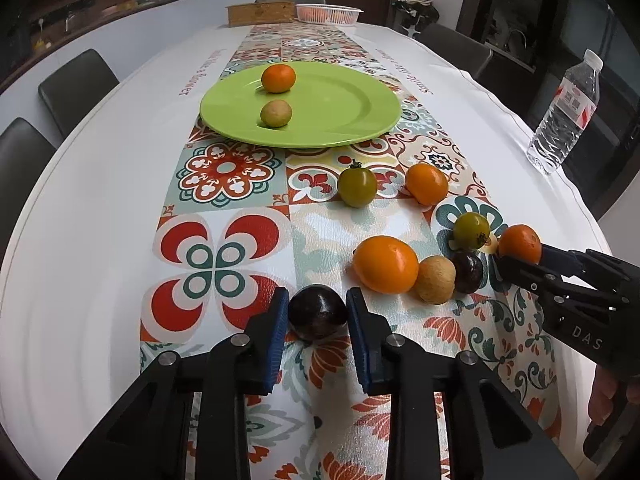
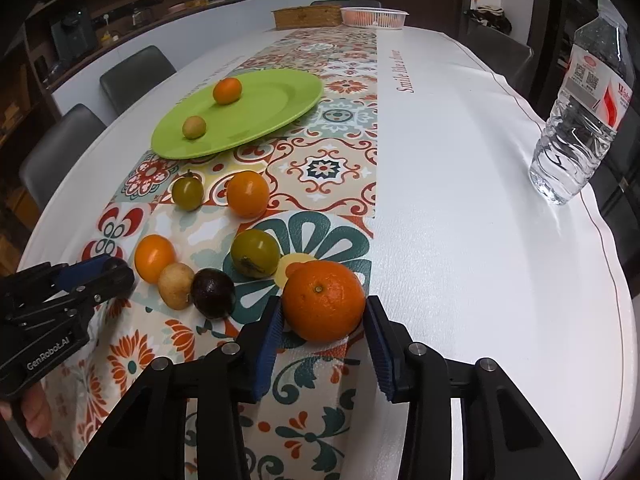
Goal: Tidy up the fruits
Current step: 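Grasp the dark plum with the left tool while the right tool grasps an orange, then carry the plum and orange over the green plate and release both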
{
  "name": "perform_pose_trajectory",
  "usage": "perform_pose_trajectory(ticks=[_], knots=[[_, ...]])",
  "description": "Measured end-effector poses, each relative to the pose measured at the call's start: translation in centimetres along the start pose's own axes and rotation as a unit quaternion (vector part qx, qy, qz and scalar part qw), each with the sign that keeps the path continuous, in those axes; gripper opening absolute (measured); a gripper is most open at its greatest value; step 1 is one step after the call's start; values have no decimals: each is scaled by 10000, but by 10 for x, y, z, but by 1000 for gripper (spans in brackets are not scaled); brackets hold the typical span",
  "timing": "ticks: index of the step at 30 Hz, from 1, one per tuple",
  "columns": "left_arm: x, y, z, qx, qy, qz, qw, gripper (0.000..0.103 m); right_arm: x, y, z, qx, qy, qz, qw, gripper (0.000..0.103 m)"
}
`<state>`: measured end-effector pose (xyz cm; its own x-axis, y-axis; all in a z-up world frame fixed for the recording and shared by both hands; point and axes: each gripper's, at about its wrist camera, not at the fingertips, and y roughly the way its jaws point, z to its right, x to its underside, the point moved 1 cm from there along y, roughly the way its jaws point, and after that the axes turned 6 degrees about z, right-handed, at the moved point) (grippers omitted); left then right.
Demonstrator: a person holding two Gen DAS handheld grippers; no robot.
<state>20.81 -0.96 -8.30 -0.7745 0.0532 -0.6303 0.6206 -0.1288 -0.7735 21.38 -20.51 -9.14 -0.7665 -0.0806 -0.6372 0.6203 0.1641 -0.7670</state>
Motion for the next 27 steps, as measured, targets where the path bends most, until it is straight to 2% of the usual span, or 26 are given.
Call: perform_pose_trajectory(ticks=[11, 27], knots=[[-1, -18, 6, 40, 74, 174, 9998, 29, 0, -16, -1, -50, -38, 141, 9999, 41], [-14, -67, 21, 110, 315, 762, 9965, 29, -12, -58, -9, -295, -178, 646, 9973, 41]])
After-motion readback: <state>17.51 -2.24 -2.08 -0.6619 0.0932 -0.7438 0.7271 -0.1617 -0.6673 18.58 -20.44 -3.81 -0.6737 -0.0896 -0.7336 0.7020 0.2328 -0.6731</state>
